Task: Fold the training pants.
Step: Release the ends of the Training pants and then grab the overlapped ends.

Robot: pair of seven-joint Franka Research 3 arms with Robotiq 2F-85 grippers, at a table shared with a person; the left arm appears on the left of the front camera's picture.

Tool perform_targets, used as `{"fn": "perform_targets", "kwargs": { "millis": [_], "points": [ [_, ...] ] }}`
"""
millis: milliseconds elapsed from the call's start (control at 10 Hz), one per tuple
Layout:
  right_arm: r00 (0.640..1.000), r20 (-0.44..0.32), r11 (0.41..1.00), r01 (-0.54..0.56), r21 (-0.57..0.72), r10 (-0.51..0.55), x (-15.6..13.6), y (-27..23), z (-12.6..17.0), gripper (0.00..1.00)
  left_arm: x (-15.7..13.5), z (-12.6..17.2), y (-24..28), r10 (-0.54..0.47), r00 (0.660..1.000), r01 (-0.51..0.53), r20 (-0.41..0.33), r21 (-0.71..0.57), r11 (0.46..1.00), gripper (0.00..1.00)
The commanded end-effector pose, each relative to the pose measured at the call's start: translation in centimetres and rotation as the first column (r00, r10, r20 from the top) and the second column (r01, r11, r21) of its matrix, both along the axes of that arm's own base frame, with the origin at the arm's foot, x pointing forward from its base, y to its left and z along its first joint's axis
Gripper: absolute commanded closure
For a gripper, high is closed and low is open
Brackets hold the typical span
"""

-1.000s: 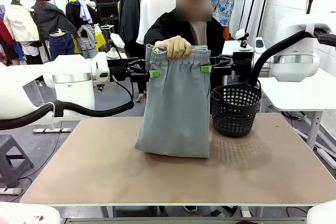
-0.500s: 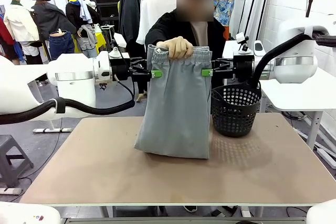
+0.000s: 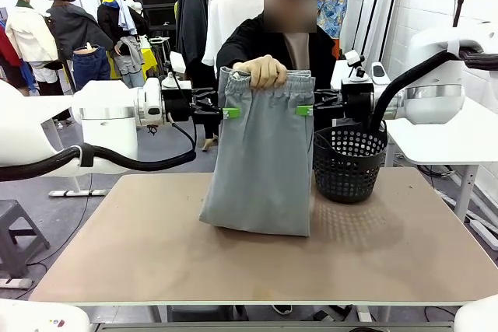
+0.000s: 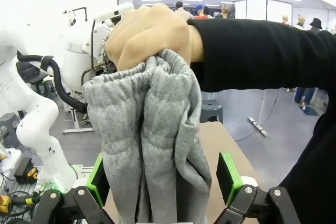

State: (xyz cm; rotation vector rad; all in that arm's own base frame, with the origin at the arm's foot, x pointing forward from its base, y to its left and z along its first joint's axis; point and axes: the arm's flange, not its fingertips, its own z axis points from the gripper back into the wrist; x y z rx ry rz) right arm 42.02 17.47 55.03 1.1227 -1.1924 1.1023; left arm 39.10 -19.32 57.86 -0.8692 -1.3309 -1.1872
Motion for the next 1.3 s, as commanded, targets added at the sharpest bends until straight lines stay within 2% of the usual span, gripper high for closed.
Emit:
{"fn": "perform_targets", "kwargs": {
  "millis": [0,300,700,1200],
  "points": [
    [0.999,-0.02,1.0,-0.029,-0.012,0.029,0.5,0.7,0.4,0.0,0.4,0.3,0.0,-0.044,0.999,0.044,0.0,-0.003,0.999,0.0],
    [0.999,-0.019,0.999,-0.05,-0.006,0.05,0.7,1.9,0.5,0.0,0.8,0.3,-0.9,-0.069,0.998,0.069,-0.011,0.003,0.998,0.0],
    [0.996,-0.017,0.997,-0.082,0.005,0.082,1.2,3.9,0.9,0.0,2.5,1.1,-2.9,-0.117,0.991,0.12,-0.063,0.05,0.991,0.0],
    [0.994,-0.032,0.995,-0.102,0.005,0.103,1.9,5.4,1.0,0.0,3.4,1.5,-3.8,-0.216,0.969,0.218,-0.121,0.003,0.976,0.0]
  ]
}}
